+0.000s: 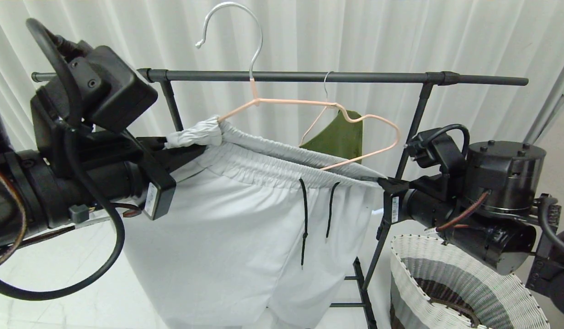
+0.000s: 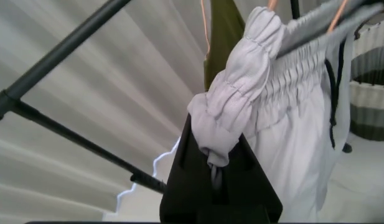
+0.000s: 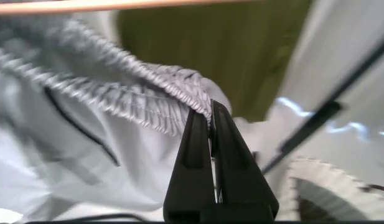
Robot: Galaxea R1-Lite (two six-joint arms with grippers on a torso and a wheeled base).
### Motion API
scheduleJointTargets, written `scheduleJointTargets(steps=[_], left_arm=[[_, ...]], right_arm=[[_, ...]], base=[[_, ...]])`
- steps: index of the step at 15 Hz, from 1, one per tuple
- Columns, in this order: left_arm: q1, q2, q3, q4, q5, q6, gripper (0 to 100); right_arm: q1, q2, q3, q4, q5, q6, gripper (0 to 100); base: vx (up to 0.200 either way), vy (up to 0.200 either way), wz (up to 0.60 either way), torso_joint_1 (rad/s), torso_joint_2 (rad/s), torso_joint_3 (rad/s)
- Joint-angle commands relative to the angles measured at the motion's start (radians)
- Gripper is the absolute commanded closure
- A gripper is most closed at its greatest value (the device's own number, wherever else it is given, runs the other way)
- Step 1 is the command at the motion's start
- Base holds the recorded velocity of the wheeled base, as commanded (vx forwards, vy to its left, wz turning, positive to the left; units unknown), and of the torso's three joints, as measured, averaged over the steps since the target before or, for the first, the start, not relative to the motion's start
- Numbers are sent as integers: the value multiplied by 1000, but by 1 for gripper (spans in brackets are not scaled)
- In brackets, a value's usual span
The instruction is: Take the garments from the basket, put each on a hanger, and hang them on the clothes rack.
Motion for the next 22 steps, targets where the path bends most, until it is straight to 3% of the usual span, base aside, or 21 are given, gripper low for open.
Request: scheduleJointTargets(steps=[1,3,7,11,15,17,22], left_arm=[[28,-30,42,4,7,27,100],[64,-48,88,4,5,88,100],[70,-53,139,4,7,105,100],[123,-47,186,5,5,176,100],[142,-42,209,5,4,188,100],[137,-27,202,5,1,196,100],[125,15,139,5,-1,219,100]], right_arm=[[-33,-3,-1,-11,-2,-12,100],[-37,-11,-1,-22,-1,-23,100],[-31,-37,1,-19,11,-44,100],[-31,-54,1,-17,16,-84,100],[-25,-85,-2,-16,90,-149,100],[-7,-91,-27,-14,114,-185,100],[104,-63,-159,64,114,-187,100]], base=[[0,0,0,0,0,0],[0,0,0,0,0,0],[0,0,0,0,0,0],[0,0,0,0,0,0],[0,0,0,0,0,0],[0,0,0,0,0,0],[0,0,0,0,0,0]])
